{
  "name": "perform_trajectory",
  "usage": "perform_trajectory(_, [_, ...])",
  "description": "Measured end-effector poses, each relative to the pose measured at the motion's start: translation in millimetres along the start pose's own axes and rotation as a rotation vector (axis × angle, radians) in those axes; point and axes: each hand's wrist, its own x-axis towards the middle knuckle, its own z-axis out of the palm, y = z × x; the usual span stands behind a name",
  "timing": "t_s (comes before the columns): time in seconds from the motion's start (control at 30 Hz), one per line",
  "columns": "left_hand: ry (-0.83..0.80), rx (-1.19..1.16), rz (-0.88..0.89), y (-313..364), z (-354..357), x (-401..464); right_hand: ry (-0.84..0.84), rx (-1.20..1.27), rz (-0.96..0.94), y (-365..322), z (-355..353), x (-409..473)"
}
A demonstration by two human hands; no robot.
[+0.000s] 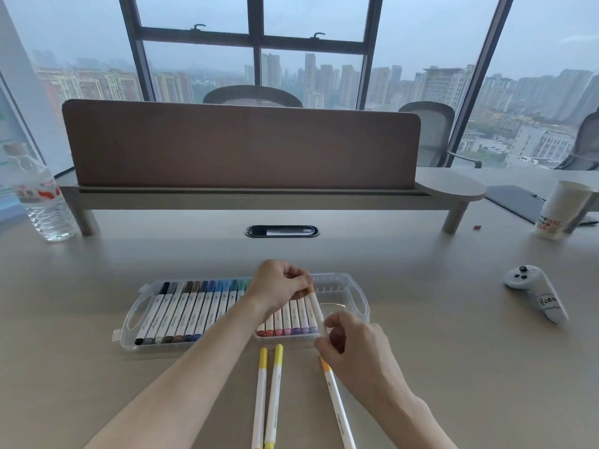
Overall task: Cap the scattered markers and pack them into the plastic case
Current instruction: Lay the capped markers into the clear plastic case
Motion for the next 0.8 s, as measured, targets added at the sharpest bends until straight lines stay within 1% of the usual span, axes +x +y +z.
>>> perform_trajectory(0.17, [-0.003, 0.078, 0.000, 1, 3, 22, -0.006, 0.026, -0.034, 5, 3, 11])
perform_trajectory(0.37, [0.026, -0.028, -0.005, 5, 10, 48, 0.060, -0.036, -0.061, 6, 6, 33])
perform_trajectory(0.47, [0.026, -0.002, -0.017, 2, 10, 59, 0.092, -0.068, -0.048, 6, 9, 38])
perform_trajectory(0.57, [0.030, 0.021, -0.035, -4, 9, 70, 0.110, -0.049, -0.041, 10, 10, 44])
perform_trajectory(0.6, [0.037, 0.059, -0.033, -6, 9, 73, 0.105, -0.042, -0.044, 12, 11, 46])
perform_trajectory(0.7, [0.060, 0.271, 0.013, -13, 8, 80, 0.073, 0.001, -0.050, 17, 14, 53])
perform_trajectory(0.8, [0.051, 0.427, 0.059, -16, 8, 85, 0.033, 0.023, -0.053, 18, 21, 56])
